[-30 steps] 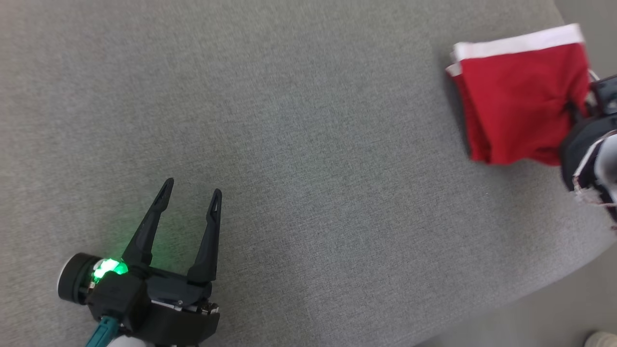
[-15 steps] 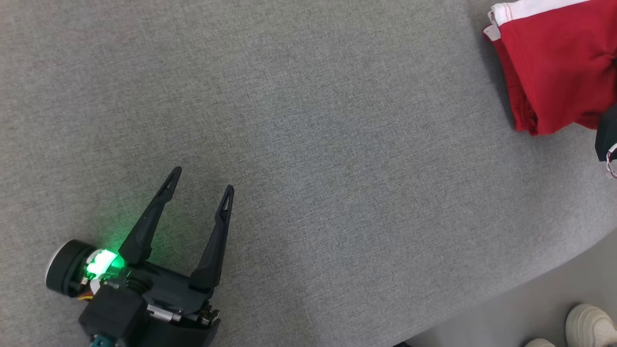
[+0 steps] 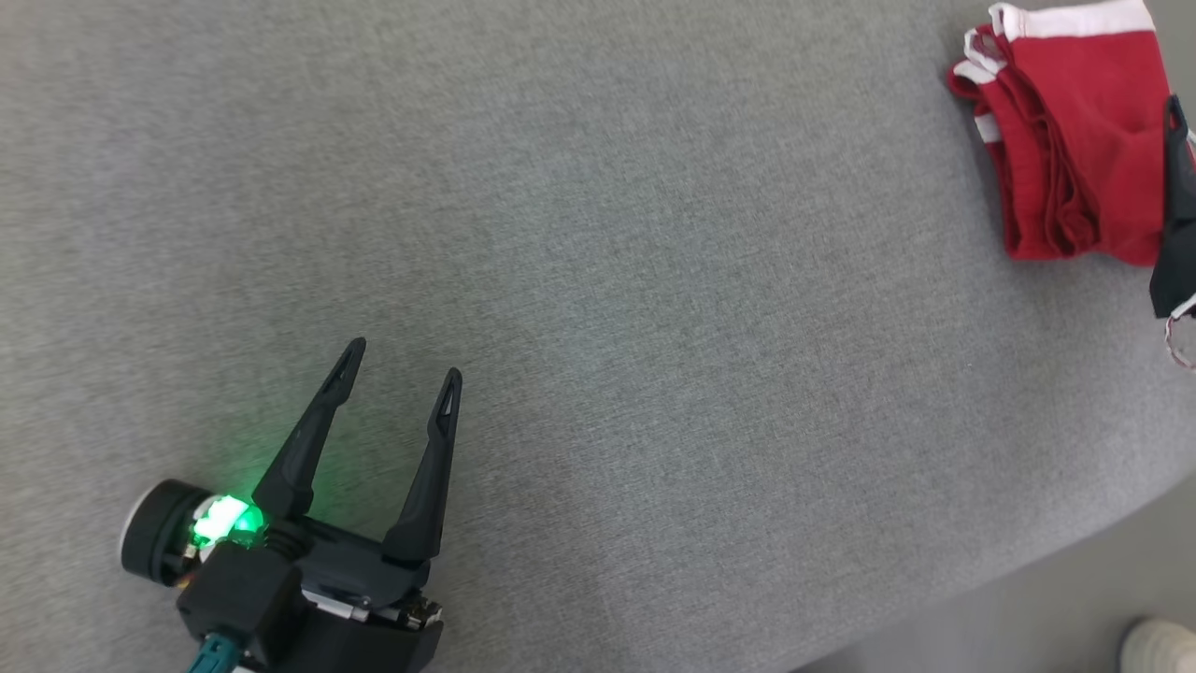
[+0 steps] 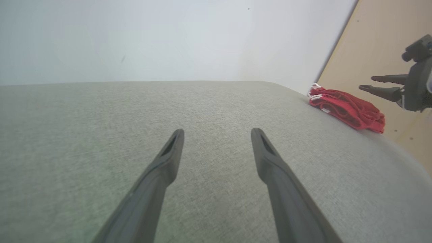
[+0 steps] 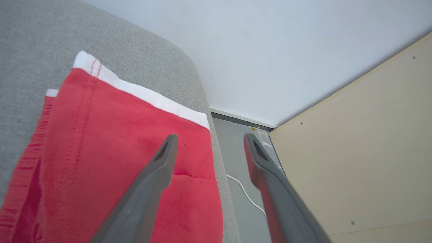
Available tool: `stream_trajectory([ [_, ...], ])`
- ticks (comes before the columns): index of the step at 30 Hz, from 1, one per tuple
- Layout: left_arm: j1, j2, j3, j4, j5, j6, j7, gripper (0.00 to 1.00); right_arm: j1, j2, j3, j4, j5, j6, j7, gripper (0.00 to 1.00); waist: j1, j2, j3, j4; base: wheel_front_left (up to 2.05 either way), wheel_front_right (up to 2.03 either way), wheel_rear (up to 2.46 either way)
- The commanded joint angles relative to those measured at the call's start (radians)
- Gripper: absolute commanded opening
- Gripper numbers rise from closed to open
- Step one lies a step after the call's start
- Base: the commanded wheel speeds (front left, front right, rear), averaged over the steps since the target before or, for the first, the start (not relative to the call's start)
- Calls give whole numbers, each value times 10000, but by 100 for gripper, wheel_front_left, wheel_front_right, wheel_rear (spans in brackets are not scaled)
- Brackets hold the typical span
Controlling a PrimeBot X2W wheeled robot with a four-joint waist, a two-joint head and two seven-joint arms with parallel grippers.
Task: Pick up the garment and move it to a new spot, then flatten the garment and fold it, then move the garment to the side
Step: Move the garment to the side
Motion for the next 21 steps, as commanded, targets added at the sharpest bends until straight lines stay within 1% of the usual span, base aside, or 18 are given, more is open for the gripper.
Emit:
stream_trajectory([
  [1,110,-97,-4,143,-72,41,-78,100,243,88,-77,-68,133,-25,-132,100,0,-1,-423,370,0,0,0],
  [6,232,-448,246,826,-406,134,-181,100,1035,285,-272,-880,1050,-25,-509,100,0,-1,-1305,994,0,0,0],
  [13,716,-1048,1319,1587,-679,331,-192,100,3035,723,-202,-3248,3174,-26,-574,100,0,-1,-2723,1717,0,0,0],
  [17,1143,-1324,1950,2043,-764,305,-193,100,4452,937,-85,-4517,3811,-26,-578,100,0,-1,-3627,2079,0,0,0],
  [21,1597,-1560,2500,2375,-749,276,-195,100,5568,975,265,-5215,4210,-26,-539,100,0,-1,-4444,2340,0,0,0],
])
